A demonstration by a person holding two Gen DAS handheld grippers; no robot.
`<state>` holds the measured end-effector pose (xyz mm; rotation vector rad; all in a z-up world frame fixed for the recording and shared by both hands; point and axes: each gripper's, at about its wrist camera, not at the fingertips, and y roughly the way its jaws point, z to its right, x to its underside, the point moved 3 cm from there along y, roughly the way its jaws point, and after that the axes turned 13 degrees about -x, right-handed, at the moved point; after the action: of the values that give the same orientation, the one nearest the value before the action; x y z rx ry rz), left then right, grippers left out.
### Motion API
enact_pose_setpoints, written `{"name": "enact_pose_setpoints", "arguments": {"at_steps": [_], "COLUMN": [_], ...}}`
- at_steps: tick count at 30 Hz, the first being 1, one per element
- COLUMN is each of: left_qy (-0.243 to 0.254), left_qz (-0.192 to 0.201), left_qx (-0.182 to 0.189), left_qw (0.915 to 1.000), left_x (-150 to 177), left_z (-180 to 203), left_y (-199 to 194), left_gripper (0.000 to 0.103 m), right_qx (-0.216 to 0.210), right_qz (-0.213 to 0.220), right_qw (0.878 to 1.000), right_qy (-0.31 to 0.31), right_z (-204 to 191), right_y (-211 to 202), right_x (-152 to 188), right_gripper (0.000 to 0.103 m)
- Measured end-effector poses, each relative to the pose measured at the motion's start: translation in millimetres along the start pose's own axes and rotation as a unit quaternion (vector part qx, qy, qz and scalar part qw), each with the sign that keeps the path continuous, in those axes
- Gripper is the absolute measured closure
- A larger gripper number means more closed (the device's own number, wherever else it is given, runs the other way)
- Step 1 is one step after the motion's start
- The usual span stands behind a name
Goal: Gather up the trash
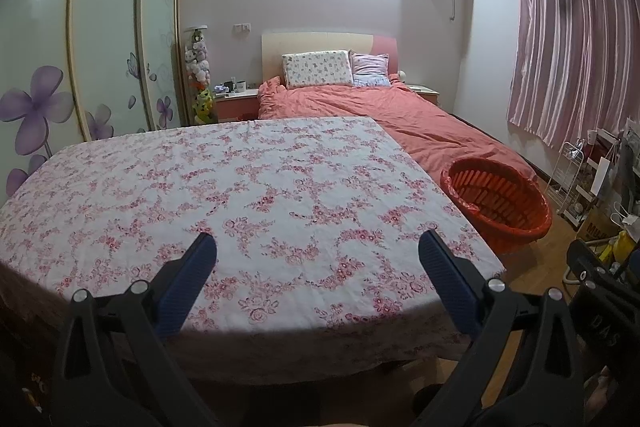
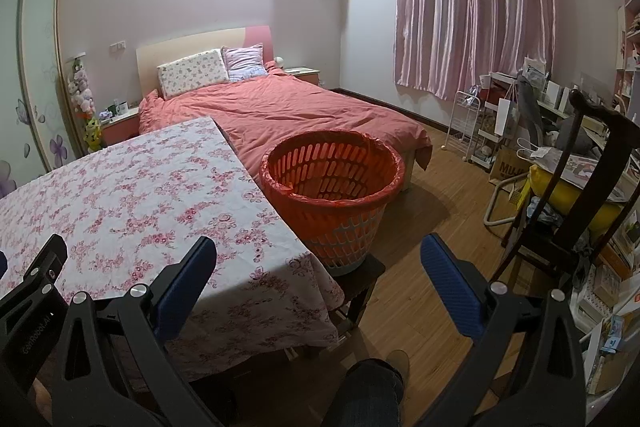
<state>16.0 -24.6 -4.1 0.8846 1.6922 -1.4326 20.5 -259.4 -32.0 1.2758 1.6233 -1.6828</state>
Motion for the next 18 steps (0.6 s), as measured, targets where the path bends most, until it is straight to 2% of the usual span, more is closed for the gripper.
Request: {"name": "enact_pose_setpoints", "arguments": {"at_steps": [18], "left_qy": [0.0], "left_qz": [-0.002], "left_qx": [0.0], "left_qw": [1.0], "left_x": [0.8], "left_z": [0.2], "left_y": [1.4], "left_gripper": [0.004], "right_qx": [0.0], "right_qz": [0.0], "right_qw": [1.0], "right_qy": [0.0], "right_z": [0.5], "right_y": [-0.1], "right_x": [0.1], "right_gripper": [0.002]}}
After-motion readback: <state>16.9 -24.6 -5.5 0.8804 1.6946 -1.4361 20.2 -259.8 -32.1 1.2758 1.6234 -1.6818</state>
